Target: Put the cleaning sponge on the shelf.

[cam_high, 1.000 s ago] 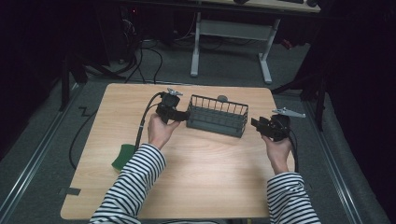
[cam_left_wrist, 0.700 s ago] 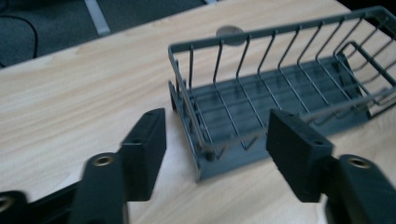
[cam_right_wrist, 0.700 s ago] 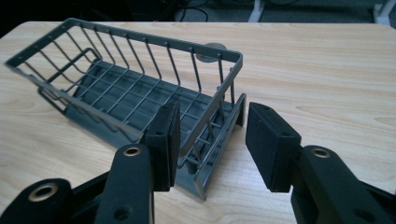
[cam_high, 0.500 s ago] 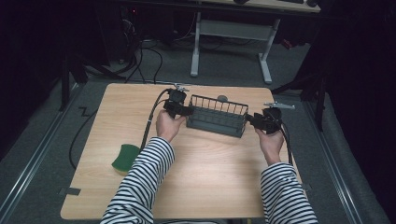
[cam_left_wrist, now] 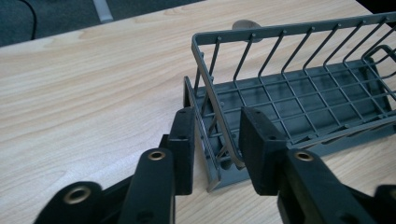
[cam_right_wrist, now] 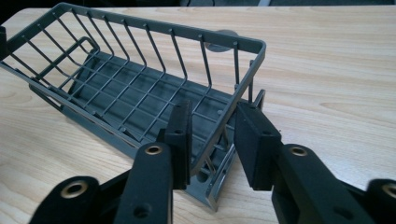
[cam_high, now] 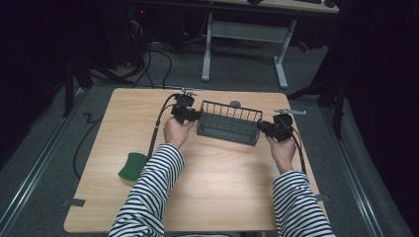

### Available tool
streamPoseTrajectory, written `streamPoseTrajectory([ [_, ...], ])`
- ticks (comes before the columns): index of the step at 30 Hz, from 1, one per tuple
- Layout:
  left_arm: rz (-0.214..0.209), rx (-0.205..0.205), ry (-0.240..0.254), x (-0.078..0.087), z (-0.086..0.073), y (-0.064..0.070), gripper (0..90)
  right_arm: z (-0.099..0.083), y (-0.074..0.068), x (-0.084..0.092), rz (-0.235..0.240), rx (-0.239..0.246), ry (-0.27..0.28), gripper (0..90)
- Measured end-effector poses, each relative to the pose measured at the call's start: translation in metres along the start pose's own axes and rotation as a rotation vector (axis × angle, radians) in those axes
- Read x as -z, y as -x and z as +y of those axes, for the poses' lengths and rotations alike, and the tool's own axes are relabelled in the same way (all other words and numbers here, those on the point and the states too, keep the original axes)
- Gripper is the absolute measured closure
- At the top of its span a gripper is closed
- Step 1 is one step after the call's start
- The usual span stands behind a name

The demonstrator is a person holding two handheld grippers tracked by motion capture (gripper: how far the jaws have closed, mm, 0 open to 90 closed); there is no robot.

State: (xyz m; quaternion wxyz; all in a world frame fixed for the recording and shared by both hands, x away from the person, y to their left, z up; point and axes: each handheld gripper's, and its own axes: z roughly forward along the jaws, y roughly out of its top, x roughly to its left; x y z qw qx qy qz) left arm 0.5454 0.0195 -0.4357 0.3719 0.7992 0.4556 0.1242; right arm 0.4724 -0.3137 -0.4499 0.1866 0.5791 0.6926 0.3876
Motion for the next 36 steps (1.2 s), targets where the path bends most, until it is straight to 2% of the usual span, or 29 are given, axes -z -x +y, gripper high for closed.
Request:
streamPoseTrajectory([
  [3,0.006,-0.042,-0.033,-0.002,-0.002,0.004,72.9,0.003,-0.004,-0.003,-0.015,0.023,-0.023,69.7],
  [7,0.013,-0.051,-0.052,-0.002,-0.004,0.006,74.5,0.004,-0.006,-0.003,-0.005,0.03,-0.036,70.3],
  [13,0.033,-0.084,-0.082,0.009,-0.009,0.01,74.0,0.003,-0.01,-0.002,0.006,0.049,-0.051,71.0],
  [18,0.017,-0.057,-0.09,0.027,-0.025,0.006,72.9,0.001,-0.019,-0.002,0.027,0.078,-0.056,71.2],
  [22,0.015,-0.05,-0.1,0.038,-0.034,0.004,72.3,-0.002,-0.027,-0.003,0.048,0.09,-0.057,71.1],
  [24,0.021,-0.055,-0.113,0.044,-0.038,0.004,71.8,-0.004,-0.031,-0.003,0.058,0.098,-0.057,71.1],
  [27,0.055,-0.089,-0.115,0.052,-0.044,0.005,71.4,-0.006,-0.039,-0.003,0.071,0.11,-0.055,71.0],
  [32,0.037,-0.057,-0.104,0.06,-0.052,-0.004,71.2,-0.008,-0.05,-0.005,0.085,0.133,-0.062,70.5],
  [36,0.026,-0.037,-0.1,0.063,-0.055,-0.009,71.3,-0.008,-0.053,-0.006,0.091,0.131,-0.06,70.3],
])
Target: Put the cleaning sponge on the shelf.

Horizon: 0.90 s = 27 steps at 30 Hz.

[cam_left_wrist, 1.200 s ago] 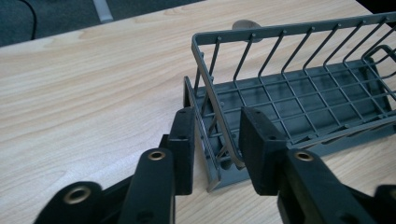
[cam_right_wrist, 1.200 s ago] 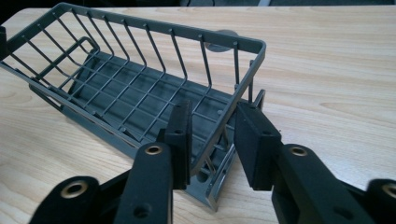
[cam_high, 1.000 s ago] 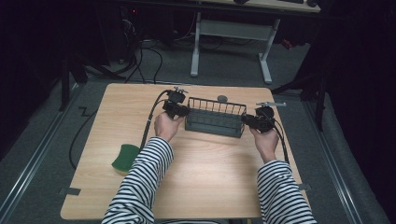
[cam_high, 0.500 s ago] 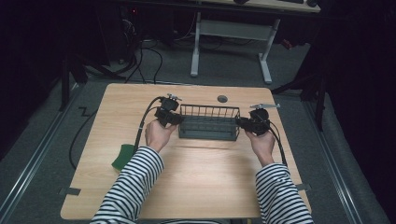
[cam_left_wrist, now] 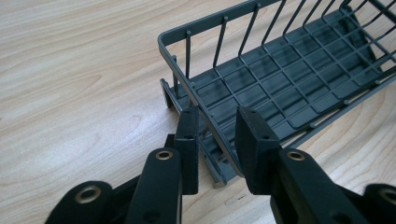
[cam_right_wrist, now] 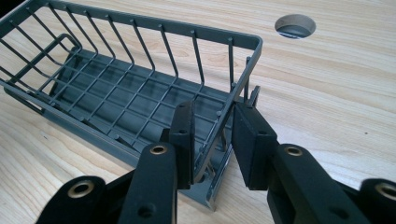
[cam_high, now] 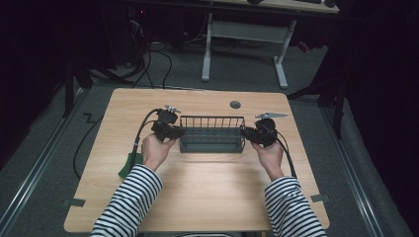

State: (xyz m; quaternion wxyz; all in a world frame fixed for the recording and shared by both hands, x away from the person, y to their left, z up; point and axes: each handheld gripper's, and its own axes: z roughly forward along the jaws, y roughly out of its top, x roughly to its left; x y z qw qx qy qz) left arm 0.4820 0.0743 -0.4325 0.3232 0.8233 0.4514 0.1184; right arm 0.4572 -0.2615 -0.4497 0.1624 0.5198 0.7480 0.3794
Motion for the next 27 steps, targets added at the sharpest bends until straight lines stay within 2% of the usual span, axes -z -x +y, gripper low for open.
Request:
streamPoseTrajectory([
  [8,0.002,-0.001,0.007,0.001,-0.001,-0.002,71.3,0.0,-0.003,0.0,-0.001,0.006,-0.002,68.7],
  [11,-0.002,0.007,0.022,0.001,-0.003,-0.003,70.5,-0.001,-0.003,-0.001,0.003,0.002,-0.008,61.0],
  [14,-0.004,0.013,0.027,0.002,-0.003,-0.004,65.2,-0.001,-0.002,-0.001,0.001,-0.002,-0.007,57.0],
  [15,-0.004,0.019,0.036,0.005,-0.003,-0.005,62.8,-0.001,-0.001,-0.001,0.002,-0.004,-0.004,52.8],
  [17,-0.002,0.022,0.042,0.006,-0.003,-0.006,60.6,-0.001,-0.001,0.0,0.003,-0.009,-0.005,51.5],
  [20,0.001,0.03,0.057,0.01,-0.004,-0.008,48.9,-0.001,-0.001,0.005,-0.004,-0.011,0.011,46.0],
  [22,0.0,0.029,0.069,0.014,-0.006,-0.009,47.2,-0.001,0.0,0.006,-0.004,-0.012,0.014,44.8],
  [24,0.0,0.023,0.076,0.017,-0.007,-0.01,42.4,-0.001,-0.004,0.011,-0.044,0.028,0.027,43.5],
  [27,0.009,0.019,0.1,0.024,-0.009,-0.011,38.9,-0.001,-0.007,0.015,-0.045,0.039,0.044,43.1],
])
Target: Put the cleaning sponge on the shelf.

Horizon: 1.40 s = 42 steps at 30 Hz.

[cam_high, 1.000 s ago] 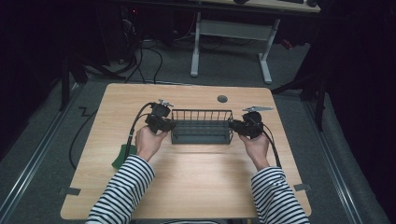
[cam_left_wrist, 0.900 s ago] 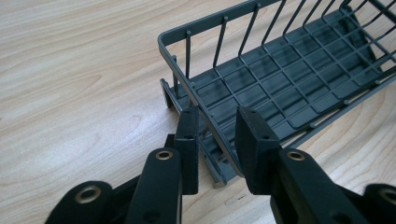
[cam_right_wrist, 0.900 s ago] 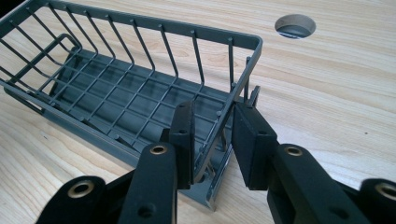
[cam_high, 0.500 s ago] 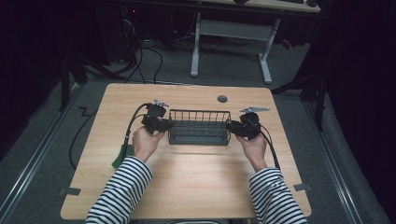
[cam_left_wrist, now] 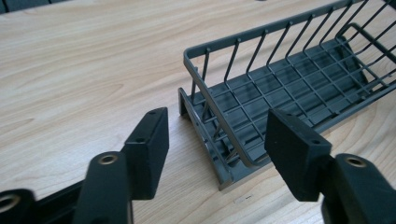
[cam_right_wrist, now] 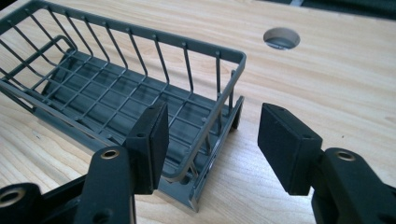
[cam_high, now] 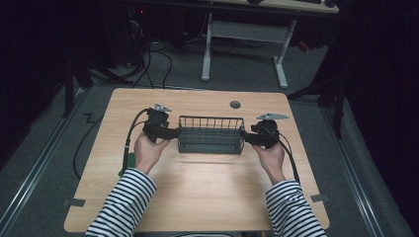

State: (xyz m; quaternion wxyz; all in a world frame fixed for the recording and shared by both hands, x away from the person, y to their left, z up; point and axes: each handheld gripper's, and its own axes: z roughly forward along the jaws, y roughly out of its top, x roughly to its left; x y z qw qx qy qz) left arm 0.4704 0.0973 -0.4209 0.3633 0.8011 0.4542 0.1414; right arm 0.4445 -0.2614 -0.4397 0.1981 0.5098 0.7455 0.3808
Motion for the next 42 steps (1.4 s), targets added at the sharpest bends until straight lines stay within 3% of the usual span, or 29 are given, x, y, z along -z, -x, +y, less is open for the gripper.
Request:
streamPoseTrajectory([
  [6,-0.009,0.004,0.042,0.018,-0.007,-0.003,36.5,0.0,0.0,0.009,0.002,-0.002,0.017,43.0],
  [12,-0.02,-0.001,0.057,0.03,-0.018,-0.006,35.4,-0.015,0.003,0.027,0.012,-0.015,0.06,44.5],
  [19,-0.022,0.006,0.078,0.046,-0.031,-0.01,34.7,-0.033,0.009,0.044,0.013,-0.024,0.066,44.6],
  [26,-0.012,0.001,0.069,0.055,-0.047,-0.012,33.0,-0.059,0.012,0.056,0.0,-0.009,0.059,45.2],
  [37,-0.007,0.016,0.056,0.063,-0.069,-0.016,29.1,-0.123,0.021,0.061,-0.054,-0.049,0.022,45.1],
  [42,0.004,0.025,0.043,0.064,-0.079,-0.019,27.2,-0.139,0.024,0.059,-0.075,-0.068,0.006,44.8],
])
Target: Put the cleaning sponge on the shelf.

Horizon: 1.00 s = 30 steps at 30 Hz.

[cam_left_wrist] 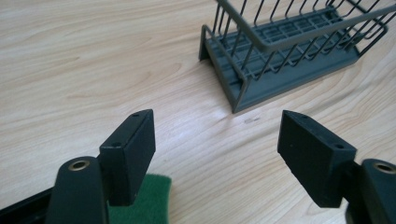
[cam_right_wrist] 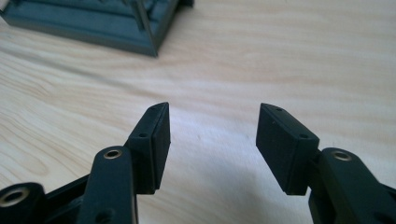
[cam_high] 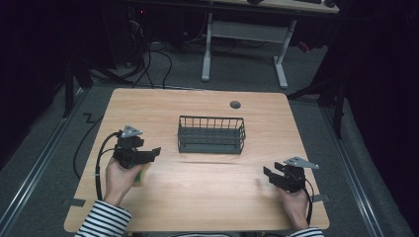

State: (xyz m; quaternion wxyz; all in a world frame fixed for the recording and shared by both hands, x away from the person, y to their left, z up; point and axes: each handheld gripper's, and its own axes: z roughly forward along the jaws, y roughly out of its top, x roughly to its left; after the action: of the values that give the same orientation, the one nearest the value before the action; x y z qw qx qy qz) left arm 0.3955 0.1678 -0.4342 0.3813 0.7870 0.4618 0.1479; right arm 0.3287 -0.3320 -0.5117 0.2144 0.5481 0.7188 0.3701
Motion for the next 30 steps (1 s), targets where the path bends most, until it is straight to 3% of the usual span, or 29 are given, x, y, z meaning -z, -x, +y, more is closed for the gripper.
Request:
streamPoseTrajectory([
  [3,0.011,0.006,-0.011,0.001,-0.006,-0.002,26.3,-0.014,0.004,-0.004,-0.032,0.0,-0.024,44.4],
  [7,0.043,0.015,-0.025,0.003,-0.015,-0.007,25.5,-0.019,0.006,-0.004,-0.049,0.002,-0.034,44.1],
  [8,0.048,0.019,-0.031,0.004,-0.017,-0.009,25.0,-0.019,0.005,-0.003,-0.074,0.017,-0.026,43.6],
  [13,0.088,0.024,-0.064,0.003,-0.029,-0.015,22.3,-0.019,0.002,-0.006,-0.115,0.063,-0.057,40.3],
  [16,0.106,0.036,-0.093,0.001,-0.036,-0.021,21.3,-0.018,0.003,-0.006,-0.112,0.051,-0.058,39.9],
  [22,0.122,0.098,-0.135,-0.006,-0.049,-0.036,21.7,-0.019,0.002,-0.006,-0.121,0.049,-0.059,38.5],
  [30,0.124,0.124,-0.197,-0.02,-0.052,-0.043,17.0,-0.018,0.003,-0.006,-0.125,0.043,-0.063,35.2],
])
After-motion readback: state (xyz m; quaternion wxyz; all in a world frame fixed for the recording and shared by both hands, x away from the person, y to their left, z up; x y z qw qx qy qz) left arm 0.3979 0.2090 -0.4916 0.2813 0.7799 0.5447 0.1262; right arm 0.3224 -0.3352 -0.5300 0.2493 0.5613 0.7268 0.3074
